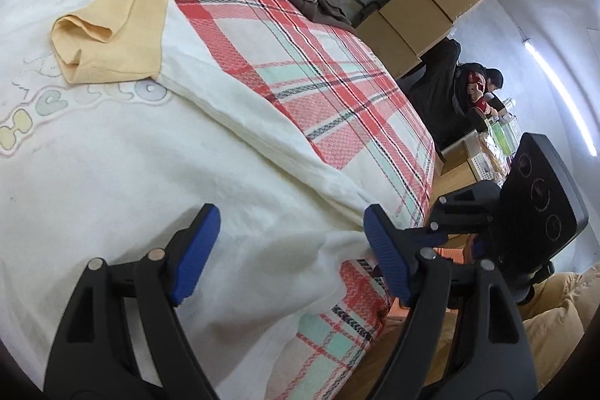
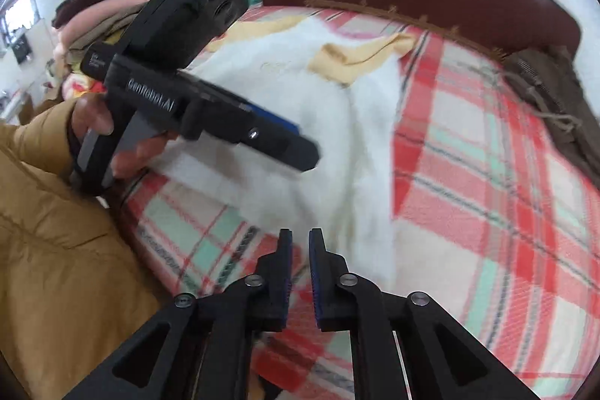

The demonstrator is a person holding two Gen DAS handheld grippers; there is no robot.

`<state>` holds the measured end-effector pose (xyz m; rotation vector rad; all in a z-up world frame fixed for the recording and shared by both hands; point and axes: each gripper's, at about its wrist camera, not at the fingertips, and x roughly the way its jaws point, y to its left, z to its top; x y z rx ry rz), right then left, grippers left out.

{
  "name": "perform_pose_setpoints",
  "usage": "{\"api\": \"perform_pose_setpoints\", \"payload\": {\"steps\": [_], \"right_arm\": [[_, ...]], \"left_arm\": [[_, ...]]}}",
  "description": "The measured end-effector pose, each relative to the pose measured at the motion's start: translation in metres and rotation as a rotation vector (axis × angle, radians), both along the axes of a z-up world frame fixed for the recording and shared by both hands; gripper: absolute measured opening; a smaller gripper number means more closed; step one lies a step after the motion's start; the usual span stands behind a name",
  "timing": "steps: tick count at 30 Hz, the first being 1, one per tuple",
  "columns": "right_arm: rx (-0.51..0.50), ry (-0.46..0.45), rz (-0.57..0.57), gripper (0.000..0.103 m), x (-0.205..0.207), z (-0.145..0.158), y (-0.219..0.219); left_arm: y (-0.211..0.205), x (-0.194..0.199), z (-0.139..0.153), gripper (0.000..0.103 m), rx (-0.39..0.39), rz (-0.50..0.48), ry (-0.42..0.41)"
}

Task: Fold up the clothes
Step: 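Grasp the other yellow sleeve with the right tool and fold it onto the body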

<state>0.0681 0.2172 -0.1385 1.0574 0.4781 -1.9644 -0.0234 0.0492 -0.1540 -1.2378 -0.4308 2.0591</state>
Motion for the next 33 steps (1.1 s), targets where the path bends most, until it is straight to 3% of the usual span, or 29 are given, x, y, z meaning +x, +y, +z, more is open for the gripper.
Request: {"api": "perform_pose_setpoints", "payload": {"steps": [2,4,5,9,12,13,15,18,23,26,33], "right_arm": [[-0.038,-0.011,0.015,0.015,-0.004,0.007,0.005],[-0.103,0.012,-0.026,0.029,-0.019,0.023,0.014],[-0.111,0.034,-0.049,0.031,-0.026,0.027,0.015],[-0.026,0.058,-0.104,0.041,-0.052,0.009,-0.002],[0.025,0.034,-0.123,0.039,-0.062,-0.016,-0.012],[0.035,0.018,-0.127,0.028,-0.065,-0.022,-0.014],[0.013,-0.022,-0.092,0.024,-0.065,-0.024,-0.015],[-0.051,0.003,-0.095,0.037,-0.077,-0.005,-0.017],[-0.248,-0.047,-0.118,0.037,-0.137,0.024,-0.040],[-0.287,-0.146,-0.112,0.037,-0.175,0.013,-0.075],[-0.237,-0.316,-0.191,0.037,-0.233,-0.039,-0.131]], "left_arm": [[-0.007,0.002,0.003,0.080,-0.002,0.022,0.007],[-0.015,0.001,0.005,0.080,-0.008,0.046,0.016],[-0.019,-0.003,0.007,0.080,-0.019,0.065,0.022],[-0.032,-0.029,0.009,0.080,-0.031,0.126,0.020],[-0.035,-0.055,0.006,0.080,-0.041,0.153,-0.002],[-0.036,-0.061,0.004,0.080,-0.048,0.161,-0.012],[-0.037,-0.069,0.002,0.080,-0.053,0.170,-0.025],[-0.046,-0.067,0.003,0.080,-0.038,0.190,-0.014],[-0.071,-0.062,0.002,0.080,0.009,0.276,-0.020],[-0.086,-0.054,0.005,0.080,0.025,0.313,-0.012],[-0.106,-0.041,0.001,0.080,0.039,0.334,-0.024]]}}
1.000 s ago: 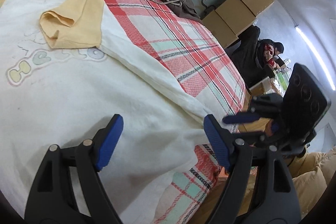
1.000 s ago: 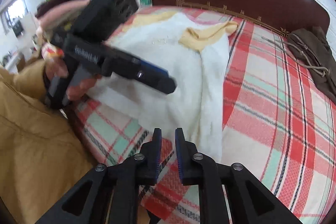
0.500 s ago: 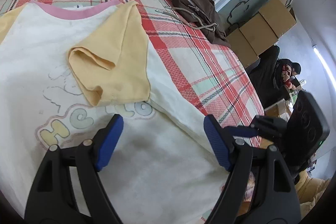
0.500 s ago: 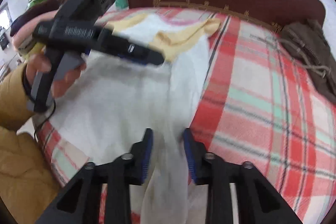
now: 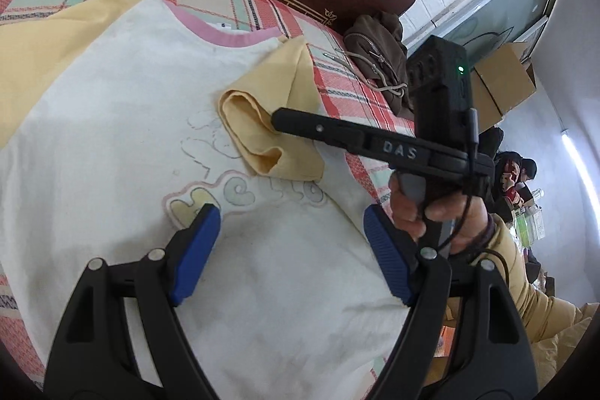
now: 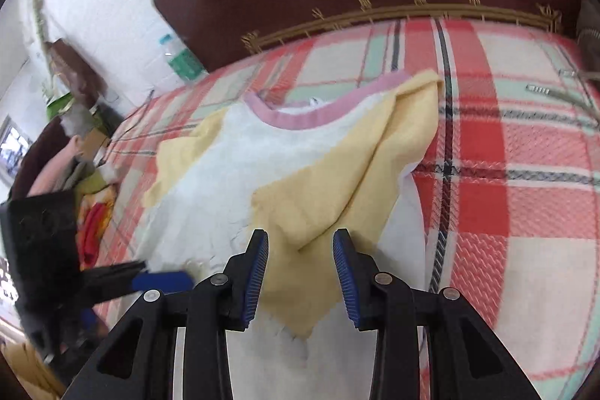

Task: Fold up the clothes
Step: 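Grasp the other yellow sleeve with the right tool and fold it onto the body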

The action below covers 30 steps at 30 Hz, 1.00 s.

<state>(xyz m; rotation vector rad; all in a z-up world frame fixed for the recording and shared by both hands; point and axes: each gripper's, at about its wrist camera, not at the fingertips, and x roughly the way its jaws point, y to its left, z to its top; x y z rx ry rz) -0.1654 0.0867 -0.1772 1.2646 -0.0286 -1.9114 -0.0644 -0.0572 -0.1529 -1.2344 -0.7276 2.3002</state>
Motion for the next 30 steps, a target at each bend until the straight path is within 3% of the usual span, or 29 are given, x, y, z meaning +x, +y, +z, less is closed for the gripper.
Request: {"api": "perform_pose_setpoints", "payload": {"steps": [2,3,4,14,17,18,19,24,26,27,30], "right_arm": [[-0.039,-0.025,-0.022,0.037,-0.009,-0.004,-0.002],[-0.053,-0.034,-0.026,0.029,-0.011,-0.004,-0.004],[-0.066,-0.044,-0.024,0.006,-0.013,-0.003,-0.005],[-0.052,0.023,0.023,0.003,-0.038,0.026,-0.053],[-0.002,0.031,0.014,0.012,-0.044,0.017,-0.065],[0.001,0.026,0.011,0.026,-0.045,0.015,-0.065],[-0.006,0.026,0.008,0.033,-0.046,0.014,-0.063],[-0.037,0.134,0.019,0.036,-0.016,0.039,-0.018],[-0.023,0.186,0.031,0.046,0.012,0.048,0.014],[-0.007,0.188,0.033,0.052,0.026,0.048,0.032],[0.061,0.175,0.025,0.052,0.072,0.038,0.084]], "left_arm": [[0.000,0.000,-0.001,0.080,0.010,-0.004,-0.002],[0.000,0.000,-0.002,0.080,0.016,-0.007,-0.003],[0.000,0.000,-0.002,0.080,0.022,-0.011,-0.004],[-0.003,-0.001,0.000,0.080,0.039,-0.017,0.001],[-0.004,-0.002,0.000,0.080,0.043,-0.022,-0.002],[-0.004,-0.002,0.000,0.080,0.043,-0.025,-0.004],[-0.003,-0.002,0.000,0.080,0.039,-0.028,-0.004],[0.001,-0.004,0.001,0.080,0.030,-0.049,0.000],[0.006,-0.006,0.001,0.080,0.028,-0.069,0.001],[0.009,-0.007,0.001,0.080,0.027,-0.080,0.002],[0.020,-0.012,0.000,0.080,0.019,-0.121,-0.002]]}}
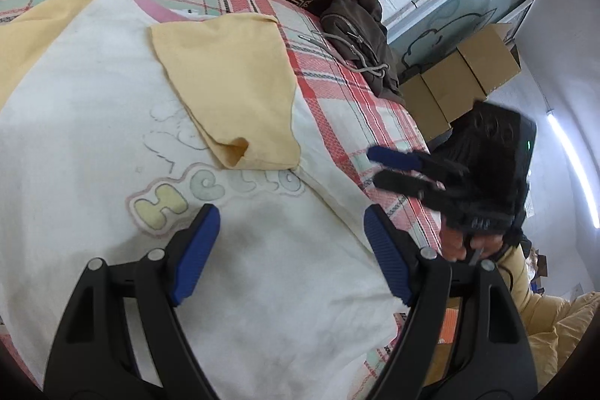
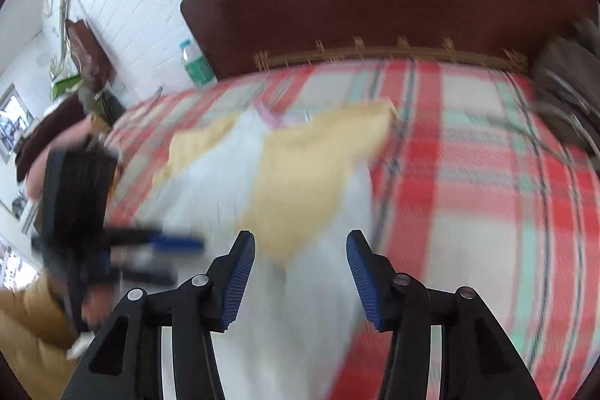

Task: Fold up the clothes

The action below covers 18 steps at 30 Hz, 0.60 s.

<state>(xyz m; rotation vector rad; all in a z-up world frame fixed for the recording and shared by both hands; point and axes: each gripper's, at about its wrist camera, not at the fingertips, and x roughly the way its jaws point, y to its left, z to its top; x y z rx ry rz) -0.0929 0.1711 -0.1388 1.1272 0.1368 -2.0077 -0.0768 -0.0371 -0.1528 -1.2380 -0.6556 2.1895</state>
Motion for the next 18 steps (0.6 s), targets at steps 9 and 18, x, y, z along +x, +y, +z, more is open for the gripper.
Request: {"api": "perform_pose_setpoints", "payload": {"steps": [9,18], "right_arm": [[0.120,0.008,-0.060,0.039,0.096,-0.025,0.058],[0.040,0.086,-0.018,0.005,0.110,0.013,0.019]], "left_arm": [[0.029,-0.030,-0.010,0.080,0.015,-0.075,-0.050],[0.002,-0.054,0.009,0.080,0.049,0.040,0.009]]}}
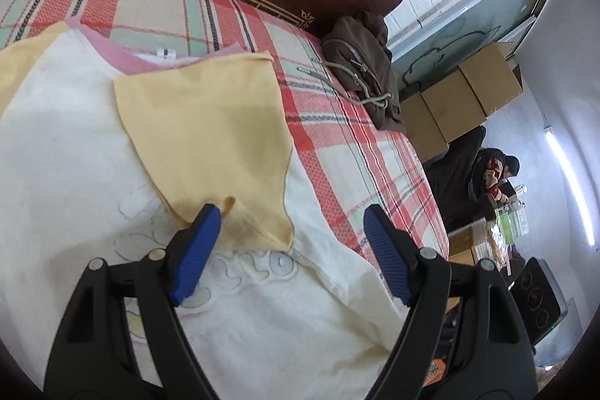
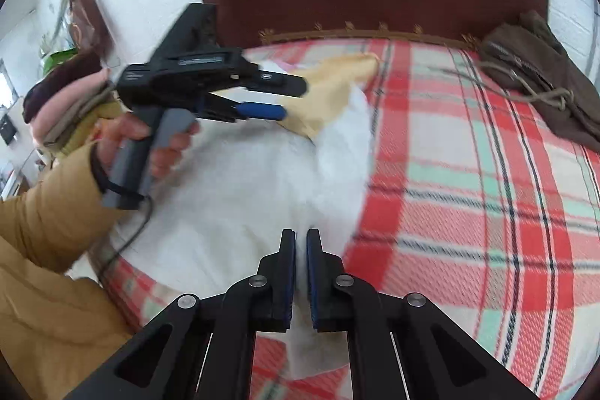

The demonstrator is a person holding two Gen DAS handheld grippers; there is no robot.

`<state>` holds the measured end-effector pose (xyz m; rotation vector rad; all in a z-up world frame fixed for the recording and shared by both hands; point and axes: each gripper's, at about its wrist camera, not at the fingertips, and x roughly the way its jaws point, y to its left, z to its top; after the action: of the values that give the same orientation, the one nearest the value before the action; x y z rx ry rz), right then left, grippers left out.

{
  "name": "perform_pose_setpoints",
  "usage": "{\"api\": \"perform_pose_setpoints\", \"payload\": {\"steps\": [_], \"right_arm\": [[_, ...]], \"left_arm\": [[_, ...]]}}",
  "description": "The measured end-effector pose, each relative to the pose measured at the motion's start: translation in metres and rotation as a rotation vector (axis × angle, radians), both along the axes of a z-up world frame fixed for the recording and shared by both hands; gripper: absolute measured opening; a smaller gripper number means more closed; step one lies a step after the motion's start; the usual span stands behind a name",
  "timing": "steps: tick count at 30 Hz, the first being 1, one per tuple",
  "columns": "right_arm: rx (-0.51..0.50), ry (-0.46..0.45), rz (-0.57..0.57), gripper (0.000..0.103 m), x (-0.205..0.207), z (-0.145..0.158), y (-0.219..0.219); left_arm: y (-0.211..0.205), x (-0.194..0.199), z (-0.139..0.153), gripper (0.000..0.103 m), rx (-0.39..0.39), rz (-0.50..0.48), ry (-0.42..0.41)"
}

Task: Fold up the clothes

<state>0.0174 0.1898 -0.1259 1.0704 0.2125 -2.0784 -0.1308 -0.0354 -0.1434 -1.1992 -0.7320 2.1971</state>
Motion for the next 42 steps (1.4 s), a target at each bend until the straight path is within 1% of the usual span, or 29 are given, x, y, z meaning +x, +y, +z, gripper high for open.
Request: {"api": "perform_pose_setpoints", "payload": {"steps": [3,4,5,8,10,11,12,14,15,16,18,20,21,22,26,30,34,36,41,42], "right_arm": [[0.022,-0.016,0.077,0.005,0.009,-0.008,-0.030],[0.047,-0.020,0.097,0.005,0.012,-0.014,-0.040],[0.093,-0.017,0.107,0.006,0.015,-0.023,-0.049],[0.192,-0.006,0.138,0.015,0.022,-0.041,-0.063],[0.213,-0.003,0.175,0.024,0.026,-0.042,-0.065],[0.214,-0.007,0.190,0.027,0.027,-0.039,-0.064],[0.206,-0.018,0.206,0.033,0.026,-0.035,-0.063],[0.142,-0.041,0.244,0.035,0.021,-0.019,-0.058],[0.105,-0.051,0.263,0.038,0.019,-0.010,-0.056],[0.069,-0.051,0.280,0.039,0.015,0.000,-0.055],[0.024,-0.018,0.306,0.040,0.006,0.018,-0.062],[0.016,0.022,0.329,0.041,-0.005,0.031,-0.078],[0.021,0.040,0.336,0.044,-0.013,0.034,-0.090],[0.029,0.055,0.343,0.050,-0.019,0.035,-0.102],[0.061,0.066,0.404,0.055,-0.039,0.027,-0.165],[0.103,0.061,0.471,0.055,-0.054,0.013,-0.236],[0.157,0.072,0.512,0.056,-0.055,-0.004,-0.299],[0.188,0.074,0.523,0.058,-0.055,-0.015,-0.321],[0.240,0.058,0.535,0.060,-0.050,-0.037,-0.357],[0.247,0.055,0.535,0.063,-0.049,-0.040,-0.362]], "left_arm": [[-0.007,0.003,0.005,0.080,0.001,0.011,0.013],[-0.009,0.007,0.007,0.080,-0.007,0.014,0.017],[-0.010,0.010,0.008,0.080,-0.015,0.015,0.021],[-0.023,0.034,0.015,0.080,-0.045,0.026,0.051],[-0.032,0.050,0.020,0.080,-0.065,0.033,0.072],[-0.037,0.058,0.023,0.080,-0.076,0.037,0.082],[-0.044,0.069,0.026,0.080,-0.086,0.048,0.096],[-0.061,0.095,0.032,0.080,-0.120,0.083,0.131],[-0.070,0.108,0.034,0.080,-0.131,0.100,0.142],[-0.078,0.122,0.036,0.080,-0.142,0.117,0.153],[-0.091,0.148,0.036,0.080,-0.186,0.158,0.161],[-0.100,0.170,0.032,0.080,-0.249,0.201,0.153],[-0.105,0.181,0.030,0.080,-0.280,0.225,0.145],[-0.109,0.189,0.026,0.080,-0.295,0.242,0.128],[-0.120,0.212,0.004,0.080,-0.261,0.271,0.040],[-0.113,0.219,-0.013,0.080,-0.233,0.252,-0.012],[-0.109,0.222,-0.017,0.080,-0.206,0.261,-0.014],[-0.108,0.224,-0.018,0.080,-0.194,0.257,-0.018],[-0.102,0.225,-0.020,0.080,-0.189,0.234,-0.026],[-0.101,0.224,-0.020,0.080,-0.189,0.231,-0.026]]}}
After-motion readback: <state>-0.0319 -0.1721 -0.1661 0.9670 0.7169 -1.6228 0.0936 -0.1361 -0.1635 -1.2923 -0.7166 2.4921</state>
